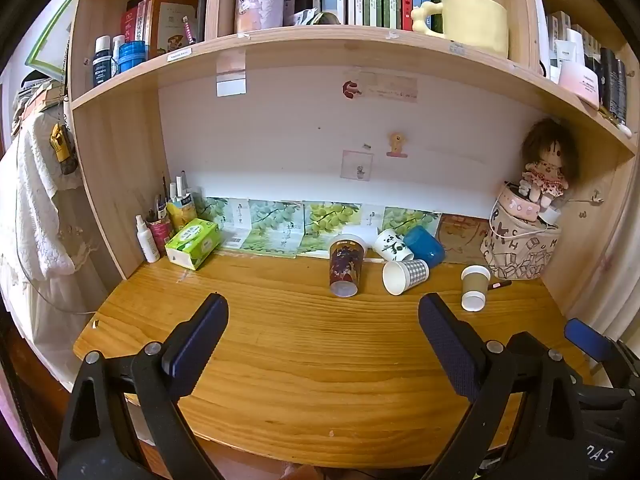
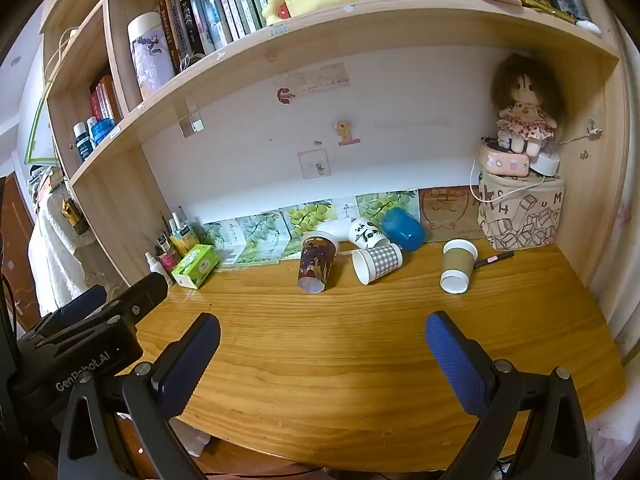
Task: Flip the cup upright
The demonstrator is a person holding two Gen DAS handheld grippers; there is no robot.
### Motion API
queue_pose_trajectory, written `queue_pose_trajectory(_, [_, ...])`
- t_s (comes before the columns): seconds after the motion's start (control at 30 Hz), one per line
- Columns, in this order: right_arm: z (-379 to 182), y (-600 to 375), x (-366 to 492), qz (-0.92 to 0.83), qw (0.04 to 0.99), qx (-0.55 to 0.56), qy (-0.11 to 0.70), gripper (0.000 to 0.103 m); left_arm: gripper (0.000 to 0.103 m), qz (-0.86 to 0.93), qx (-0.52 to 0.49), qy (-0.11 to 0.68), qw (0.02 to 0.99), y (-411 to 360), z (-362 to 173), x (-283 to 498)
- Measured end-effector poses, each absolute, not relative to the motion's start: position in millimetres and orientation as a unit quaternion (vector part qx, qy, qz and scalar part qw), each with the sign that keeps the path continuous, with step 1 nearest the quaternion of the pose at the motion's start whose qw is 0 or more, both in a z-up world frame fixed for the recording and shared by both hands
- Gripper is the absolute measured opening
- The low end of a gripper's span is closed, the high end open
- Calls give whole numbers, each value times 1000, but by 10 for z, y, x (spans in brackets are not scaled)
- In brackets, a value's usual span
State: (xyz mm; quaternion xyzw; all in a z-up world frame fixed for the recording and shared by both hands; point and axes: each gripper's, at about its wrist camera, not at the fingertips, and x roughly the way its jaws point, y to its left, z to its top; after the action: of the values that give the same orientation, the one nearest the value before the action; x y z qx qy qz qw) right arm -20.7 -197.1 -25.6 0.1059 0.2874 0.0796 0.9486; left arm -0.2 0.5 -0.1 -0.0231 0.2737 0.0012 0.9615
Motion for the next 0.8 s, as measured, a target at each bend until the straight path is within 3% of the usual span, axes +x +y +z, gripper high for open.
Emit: queue_pose_trajectory(0.8, [-264, -2021, -207, 80, 946, 112, 293, 103, 97, 2, -14, 270, 963, -9, 62, -5])
